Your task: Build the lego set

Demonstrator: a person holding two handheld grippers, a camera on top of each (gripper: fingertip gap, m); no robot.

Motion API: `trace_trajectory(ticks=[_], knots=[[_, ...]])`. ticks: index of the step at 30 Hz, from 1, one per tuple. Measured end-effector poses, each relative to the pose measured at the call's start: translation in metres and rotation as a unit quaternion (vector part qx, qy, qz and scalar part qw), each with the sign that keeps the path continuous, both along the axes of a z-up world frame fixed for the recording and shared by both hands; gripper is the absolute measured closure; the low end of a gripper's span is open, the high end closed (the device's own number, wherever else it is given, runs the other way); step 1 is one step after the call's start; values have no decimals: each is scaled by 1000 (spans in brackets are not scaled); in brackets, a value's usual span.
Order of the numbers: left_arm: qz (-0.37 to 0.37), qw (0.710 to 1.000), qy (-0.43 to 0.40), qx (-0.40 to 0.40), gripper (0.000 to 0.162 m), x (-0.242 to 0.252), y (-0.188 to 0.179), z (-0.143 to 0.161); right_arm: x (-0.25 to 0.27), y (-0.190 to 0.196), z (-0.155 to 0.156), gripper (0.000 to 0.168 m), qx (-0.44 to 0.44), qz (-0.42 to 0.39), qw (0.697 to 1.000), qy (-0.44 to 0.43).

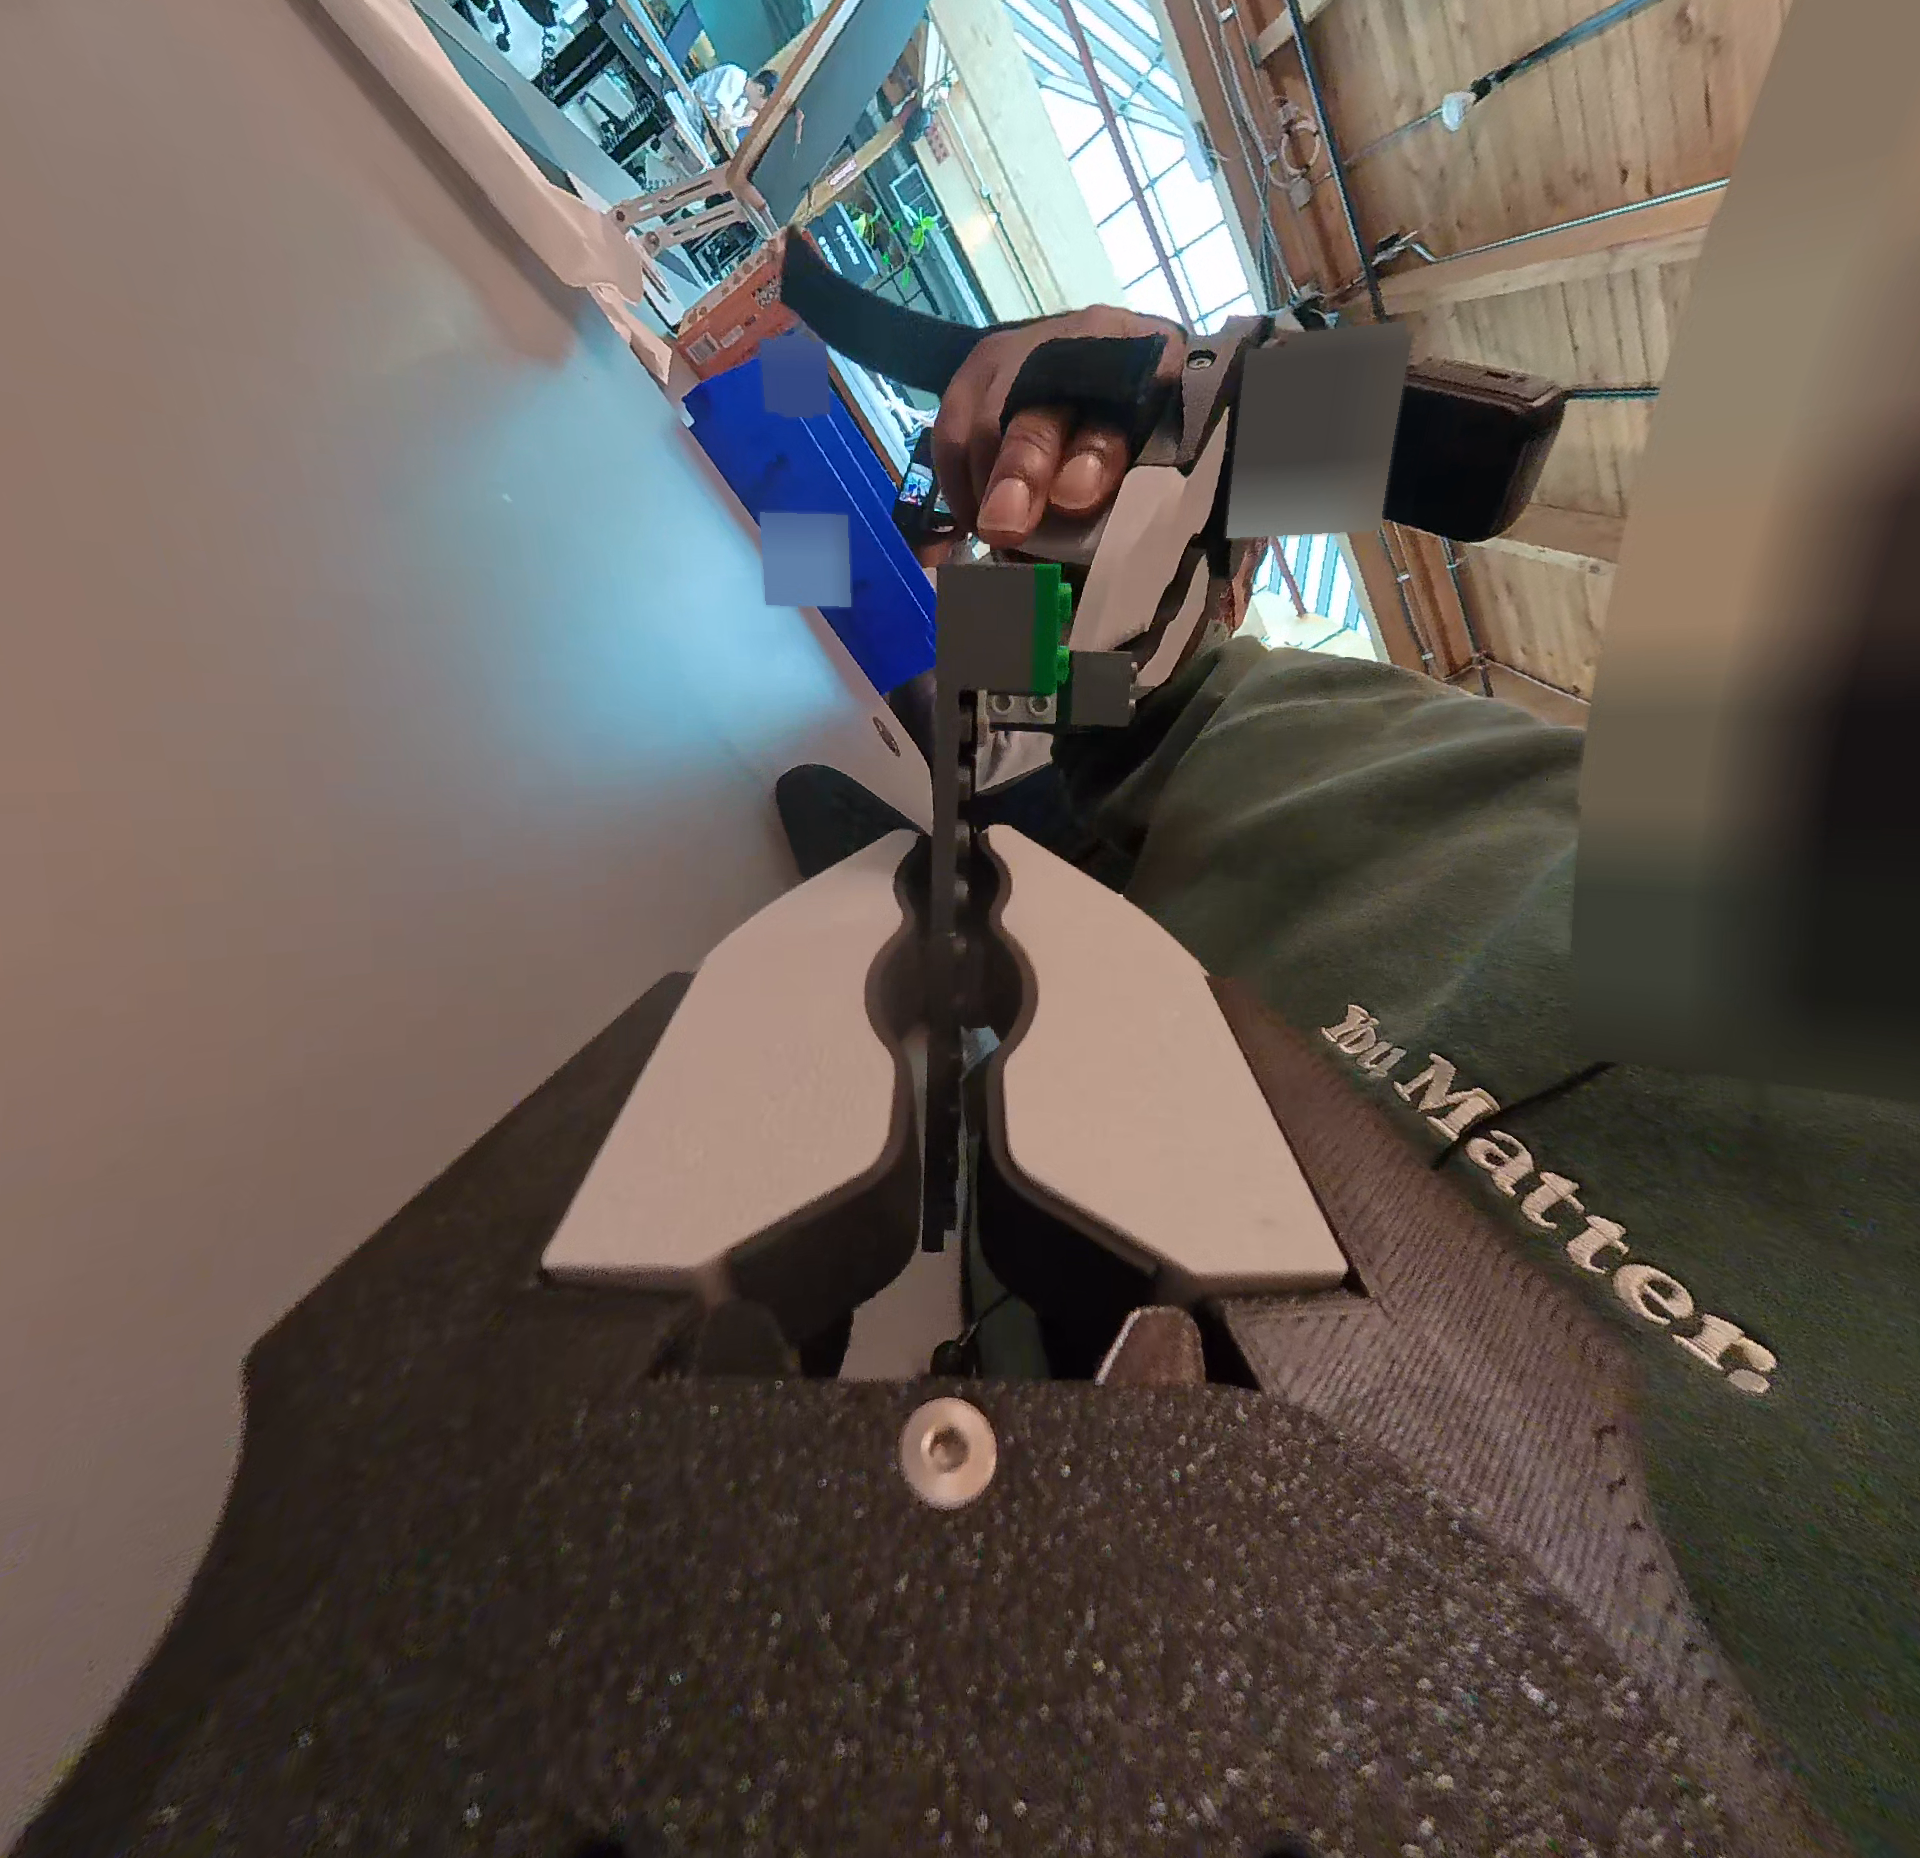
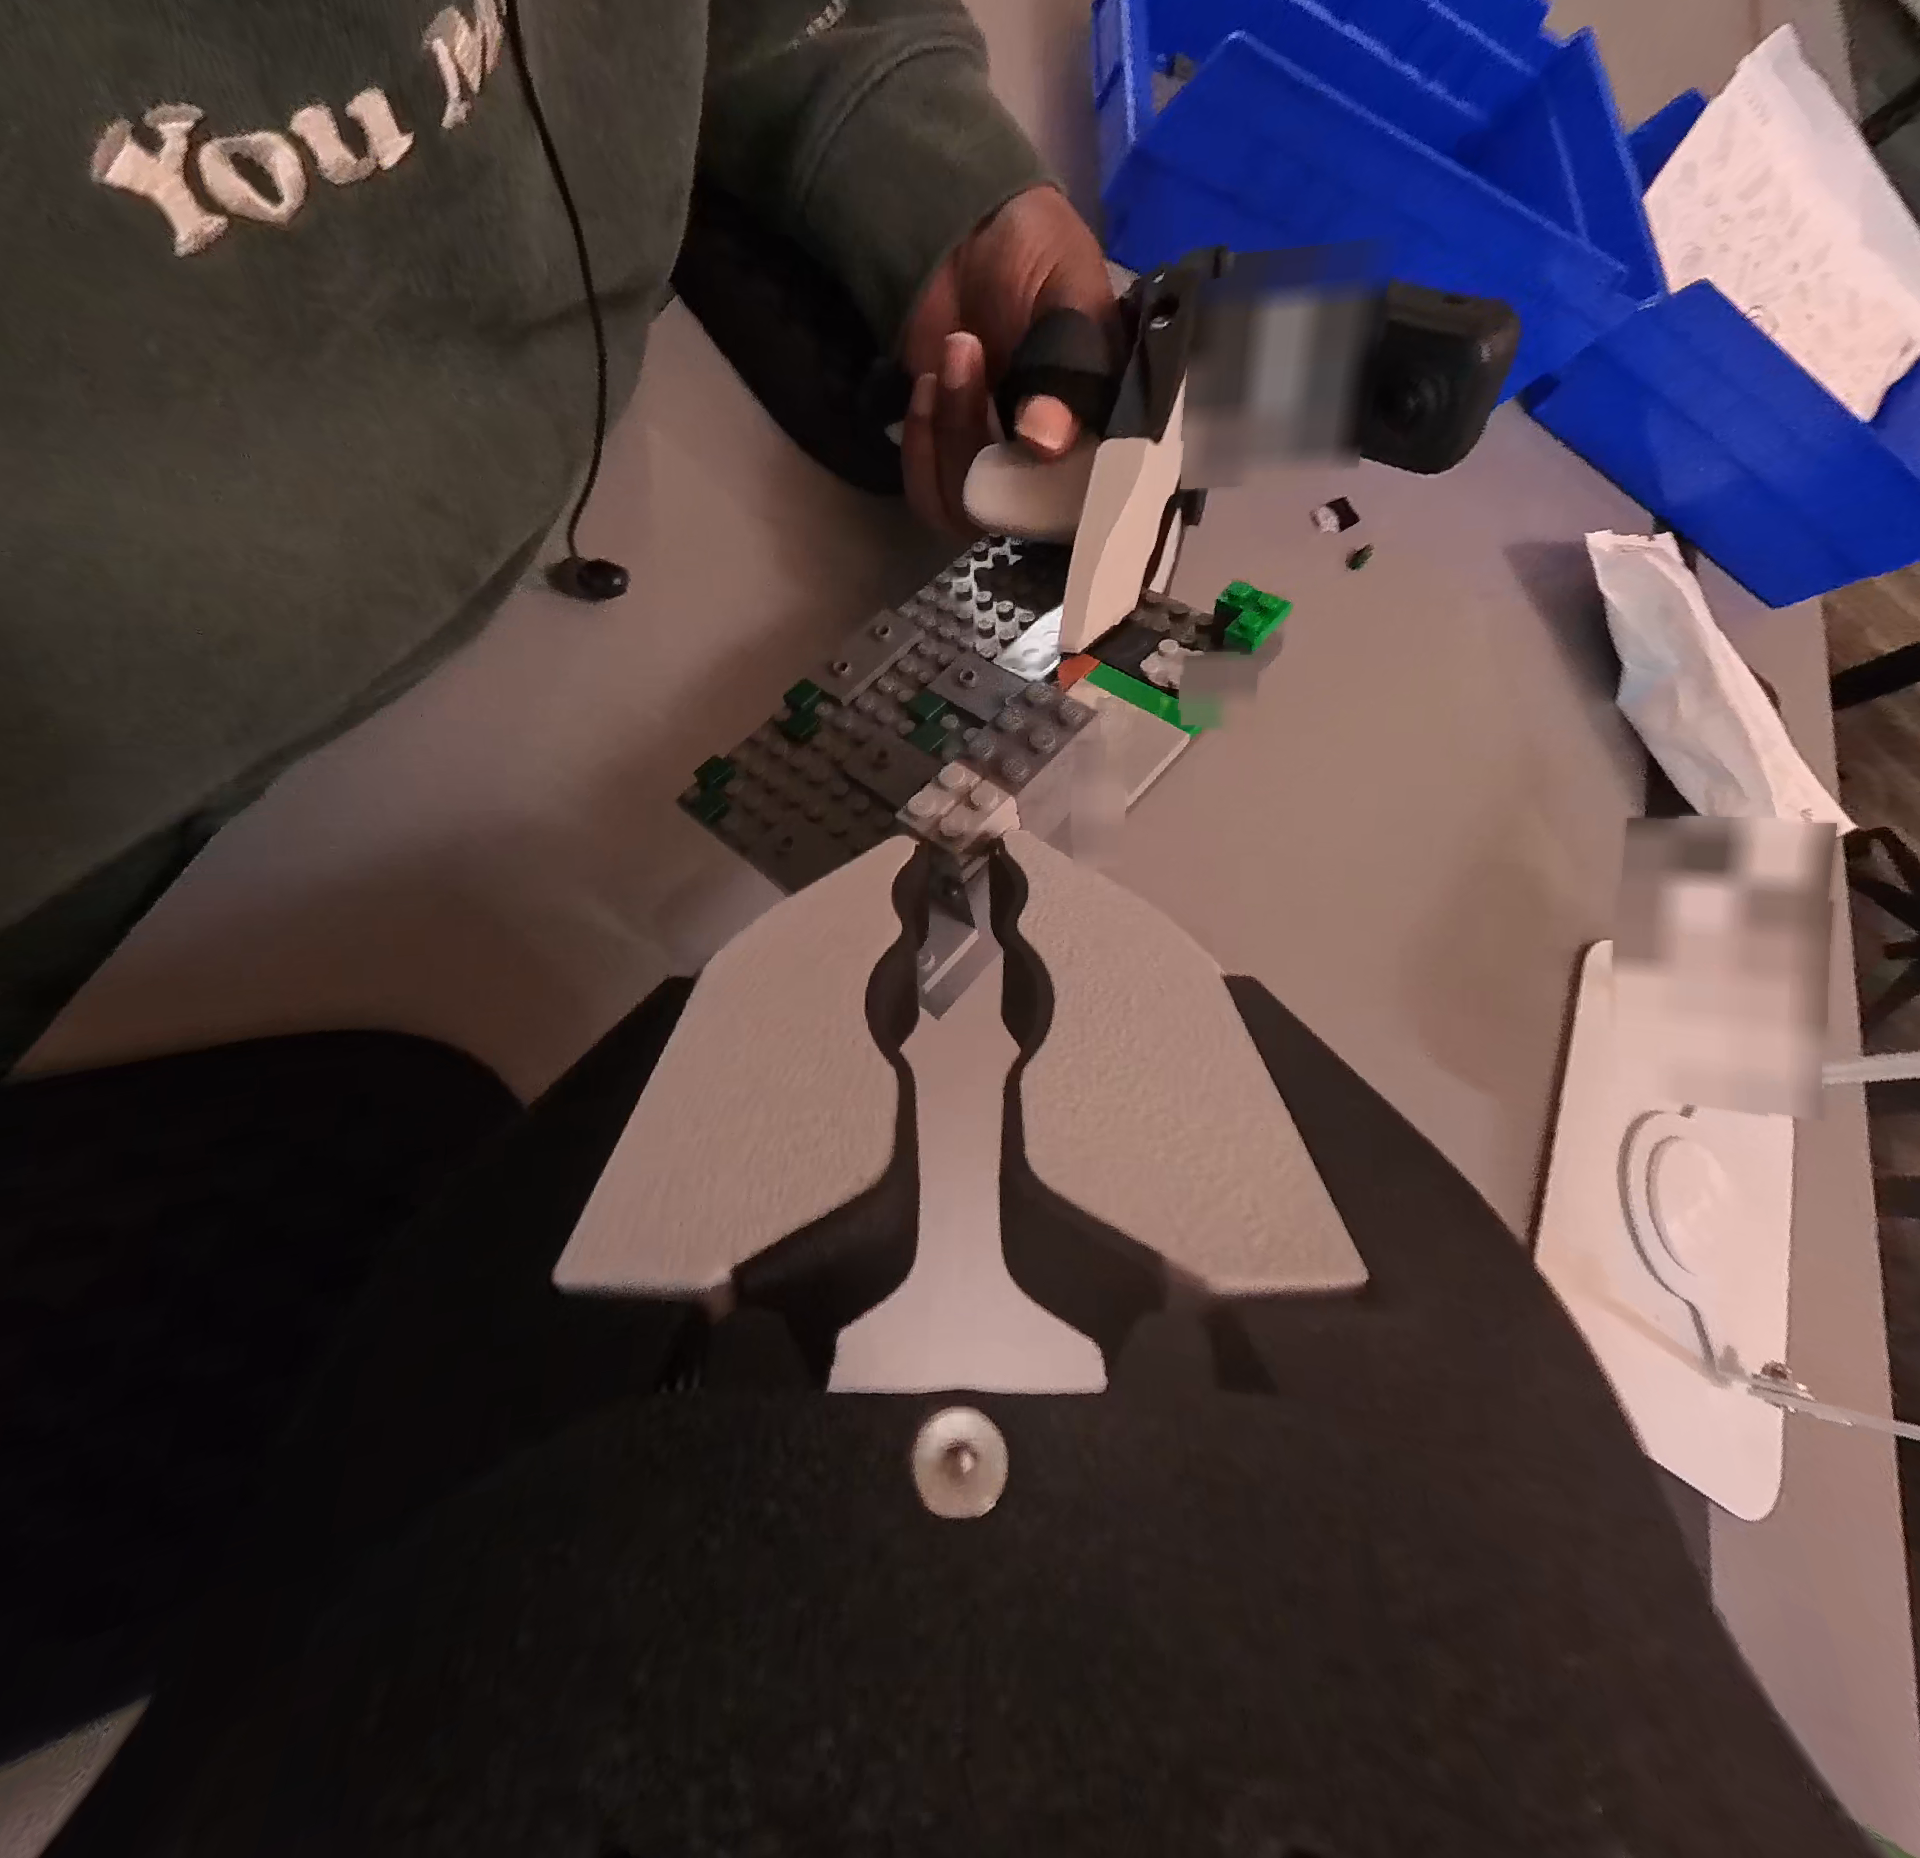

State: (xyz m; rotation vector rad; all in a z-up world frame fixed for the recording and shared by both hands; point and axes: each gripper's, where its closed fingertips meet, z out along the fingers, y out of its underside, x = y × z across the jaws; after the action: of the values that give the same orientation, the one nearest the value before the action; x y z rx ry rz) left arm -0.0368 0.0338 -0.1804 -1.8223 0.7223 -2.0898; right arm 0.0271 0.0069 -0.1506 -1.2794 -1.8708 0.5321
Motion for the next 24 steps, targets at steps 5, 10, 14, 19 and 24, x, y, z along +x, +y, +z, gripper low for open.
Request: trace_trajectory(ticks=[5,10,14,19,24], knots=[[0,1000,5,2,155,0,-1,-1,1,-2,-3,158,-14,17,999,-25],[1,1000,15,2,155,1,0,-5,2,-2,-7,158,-52,26,998,-32],[3,1000,18,1,155,1,1,-7,2,-1,-9,157,-81,30,996,-32],[7,1000,31,4,155,3,3,-11,4,0,-14,155,-111,30,992,-43],[15,999,44,10,155,3,5,-15,5,3,-20,156,-125,17,991,-50]])
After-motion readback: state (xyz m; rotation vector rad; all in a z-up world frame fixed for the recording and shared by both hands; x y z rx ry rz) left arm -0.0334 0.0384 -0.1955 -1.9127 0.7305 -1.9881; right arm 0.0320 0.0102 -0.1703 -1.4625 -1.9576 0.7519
